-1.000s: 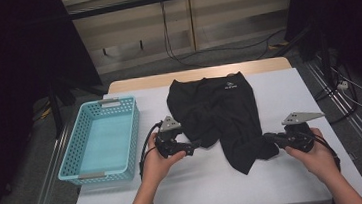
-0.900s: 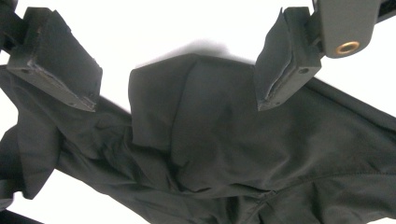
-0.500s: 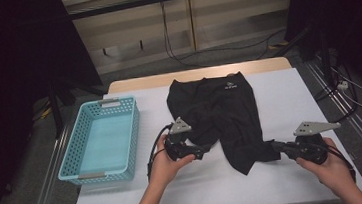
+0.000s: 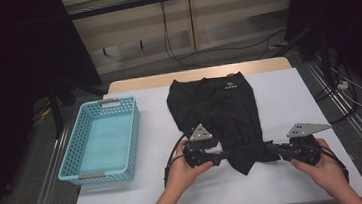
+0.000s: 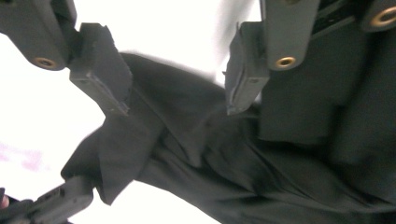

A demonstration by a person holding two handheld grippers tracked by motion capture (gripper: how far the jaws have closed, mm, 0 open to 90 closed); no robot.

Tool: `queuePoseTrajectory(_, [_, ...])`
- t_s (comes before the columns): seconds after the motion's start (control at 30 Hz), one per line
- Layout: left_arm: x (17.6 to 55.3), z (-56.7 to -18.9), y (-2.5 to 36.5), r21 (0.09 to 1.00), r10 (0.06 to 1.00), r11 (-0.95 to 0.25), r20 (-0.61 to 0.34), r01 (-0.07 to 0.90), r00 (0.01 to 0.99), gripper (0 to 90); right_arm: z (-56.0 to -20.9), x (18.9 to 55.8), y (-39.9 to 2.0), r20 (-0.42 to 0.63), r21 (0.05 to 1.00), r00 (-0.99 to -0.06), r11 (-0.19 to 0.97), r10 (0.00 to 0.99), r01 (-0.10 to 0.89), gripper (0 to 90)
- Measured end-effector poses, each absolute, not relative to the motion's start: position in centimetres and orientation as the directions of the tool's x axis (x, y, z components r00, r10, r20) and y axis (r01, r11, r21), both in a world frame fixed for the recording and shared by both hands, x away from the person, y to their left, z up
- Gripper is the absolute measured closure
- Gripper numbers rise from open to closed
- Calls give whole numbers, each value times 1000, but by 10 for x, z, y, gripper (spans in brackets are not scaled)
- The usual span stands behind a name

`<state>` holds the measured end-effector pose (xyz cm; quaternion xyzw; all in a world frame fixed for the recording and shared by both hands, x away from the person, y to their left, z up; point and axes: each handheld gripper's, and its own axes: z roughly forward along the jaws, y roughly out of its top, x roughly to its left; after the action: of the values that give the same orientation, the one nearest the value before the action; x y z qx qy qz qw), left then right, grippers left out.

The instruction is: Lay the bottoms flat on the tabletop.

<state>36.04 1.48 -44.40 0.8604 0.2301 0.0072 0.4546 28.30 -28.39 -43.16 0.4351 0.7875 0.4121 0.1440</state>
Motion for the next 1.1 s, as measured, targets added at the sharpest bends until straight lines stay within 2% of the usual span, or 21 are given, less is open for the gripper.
queuePoseTrajectory(0.3, [357,-458,0,771,390,-524,-160,361,907,498,-433,283,-283,132,772,-583,286,801,567,900])
queuePoseTrajectory(0.43, [355,-460,-5,768,377,-541,-144,343,915,575,-434,283,-282,126,768,-587,296,800,568,900])
queuePoseTrajectory(0.6, [354,-458,-5,738,371,-559,-186,378,910,795,-434,283,-280,122,768,-594,304,795,564,900])
queuePoseTrajectory(0.67, [355,-457,-5,726,371,-565,-201,392,906,855,-433,282,-281,121,772,-594,301,795,560,900])
queuePoseTrajectory(0.9, [359,-448,2,707,381,-558,-246,434,891,889,-430,280,-285,123,783,-587,286,800,553,900])
queuePoseTrajectory(1.1, [369,-436,23,710,402,-520,-288,475,869,892,-427,279,-289,128,794,-596,278,792,540,900])
